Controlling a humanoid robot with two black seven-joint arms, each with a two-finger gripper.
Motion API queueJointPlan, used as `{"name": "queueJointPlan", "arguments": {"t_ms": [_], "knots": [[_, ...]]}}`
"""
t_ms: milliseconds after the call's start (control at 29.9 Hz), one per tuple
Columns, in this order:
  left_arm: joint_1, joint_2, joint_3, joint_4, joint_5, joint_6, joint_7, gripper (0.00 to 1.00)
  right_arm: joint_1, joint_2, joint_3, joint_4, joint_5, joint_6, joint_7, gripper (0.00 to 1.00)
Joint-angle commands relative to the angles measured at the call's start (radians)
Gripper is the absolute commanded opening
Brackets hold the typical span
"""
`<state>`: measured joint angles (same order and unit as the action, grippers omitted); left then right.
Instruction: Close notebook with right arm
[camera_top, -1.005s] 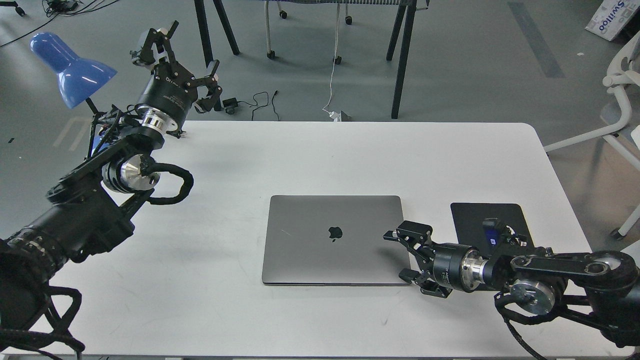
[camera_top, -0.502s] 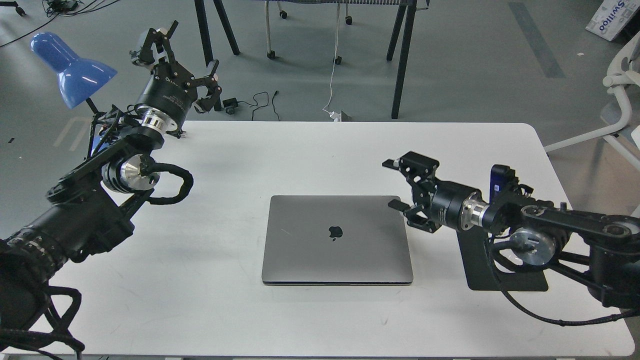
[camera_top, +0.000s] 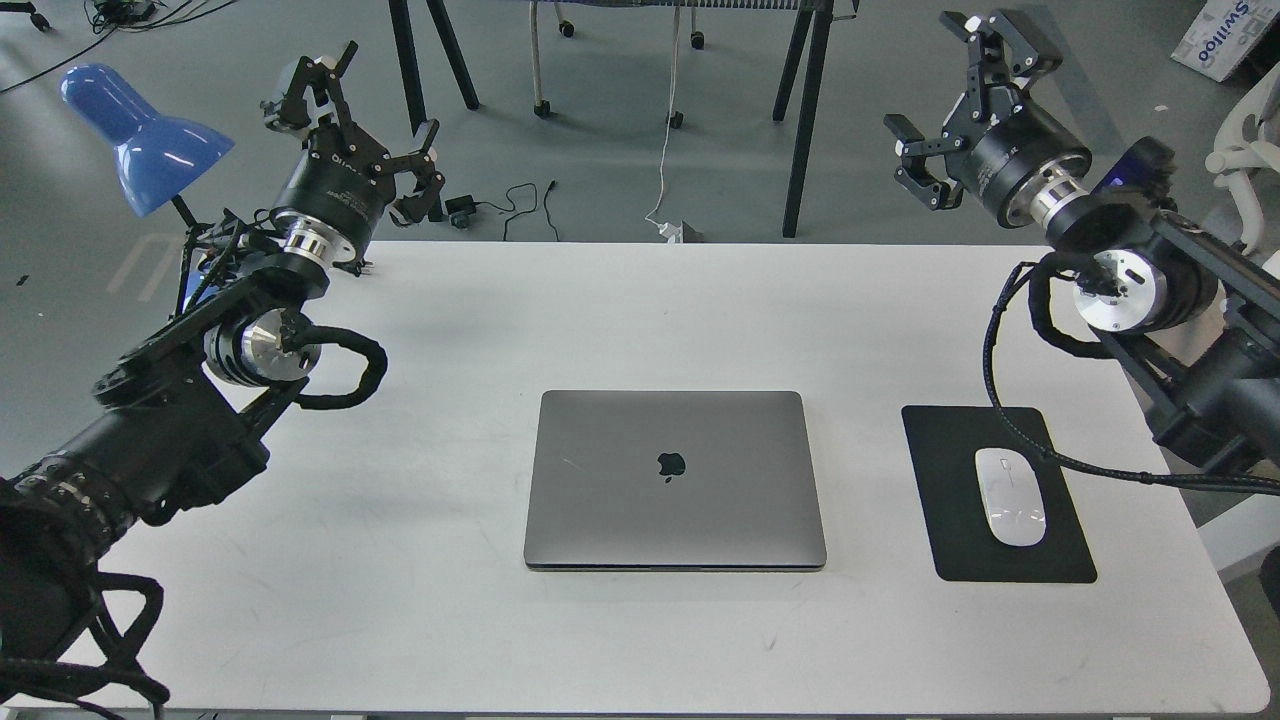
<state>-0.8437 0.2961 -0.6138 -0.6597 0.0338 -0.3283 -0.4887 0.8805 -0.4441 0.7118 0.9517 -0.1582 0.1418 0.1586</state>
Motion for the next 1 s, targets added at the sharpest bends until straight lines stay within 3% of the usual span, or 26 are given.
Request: {"name": "queueJointPlan", "arguments": {"t_ms": [0,435,971], "knots": [[0.0,0.0,0.0,0.0,0.0,0.0,0.0,1.0,-0.015,0.034,0.047,-0.005,0.003,0.036,0.006,1.0],[0.0,0.001,0.0,0.0,0.0,0.0,0.0,1.0,-0.181,0.22,0.331,-0.004,0.005,0.143,0.015,1.0],[0.0,0.001,0.0,0.0,0.0,0.0,0.0,1.0,-0.199,0.232,0.365,0.001,0.005,0.142,0.033,1.0]]}}
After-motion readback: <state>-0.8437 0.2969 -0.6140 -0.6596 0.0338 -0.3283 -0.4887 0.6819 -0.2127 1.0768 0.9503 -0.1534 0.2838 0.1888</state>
